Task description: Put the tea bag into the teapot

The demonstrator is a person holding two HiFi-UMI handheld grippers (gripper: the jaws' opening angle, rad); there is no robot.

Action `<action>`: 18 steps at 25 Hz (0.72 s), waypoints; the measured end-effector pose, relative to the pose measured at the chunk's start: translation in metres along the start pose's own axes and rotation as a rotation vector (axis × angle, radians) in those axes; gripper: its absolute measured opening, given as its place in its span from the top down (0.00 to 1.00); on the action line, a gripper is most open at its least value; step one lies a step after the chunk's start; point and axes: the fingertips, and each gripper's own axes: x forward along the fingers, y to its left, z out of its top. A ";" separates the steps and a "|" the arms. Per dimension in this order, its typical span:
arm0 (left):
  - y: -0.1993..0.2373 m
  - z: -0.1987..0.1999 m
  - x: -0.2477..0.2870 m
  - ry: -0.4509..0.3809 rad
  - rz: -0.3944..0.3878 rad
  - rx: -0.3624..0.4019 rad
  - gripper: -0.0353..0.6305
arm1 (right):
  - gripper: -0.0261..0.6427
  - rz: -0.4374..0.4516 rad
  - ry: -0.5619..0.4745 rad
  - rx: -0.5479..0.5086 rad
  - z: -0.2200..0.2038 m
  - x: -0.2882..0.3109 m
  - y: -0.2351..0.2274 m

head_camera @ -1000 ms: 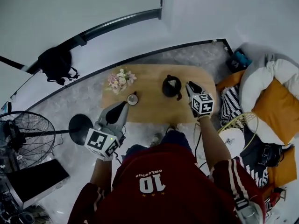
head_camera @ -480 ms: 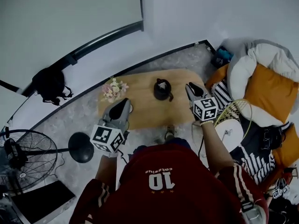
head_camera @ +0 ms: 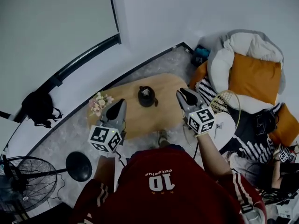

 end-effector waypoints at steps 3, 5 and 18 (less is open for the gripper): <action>-0.005 0.007 0.002 -0.013 -0.014 0.010 0.94 | 0.86 0.001 -0.042 0.010 0.017 -0.015 0.012; -0.006 0.011 0.000 -0.022 -0.011 0.015 0.94 | 0.86 0.003 -0.068 0.019 0.029 -0.024 0.023; 0.002 0.042 -0.027 -0.061 0.079 0.069 0.94 | 0.96 -0.049 -0.093 0.066 0.075 -0.037 0.056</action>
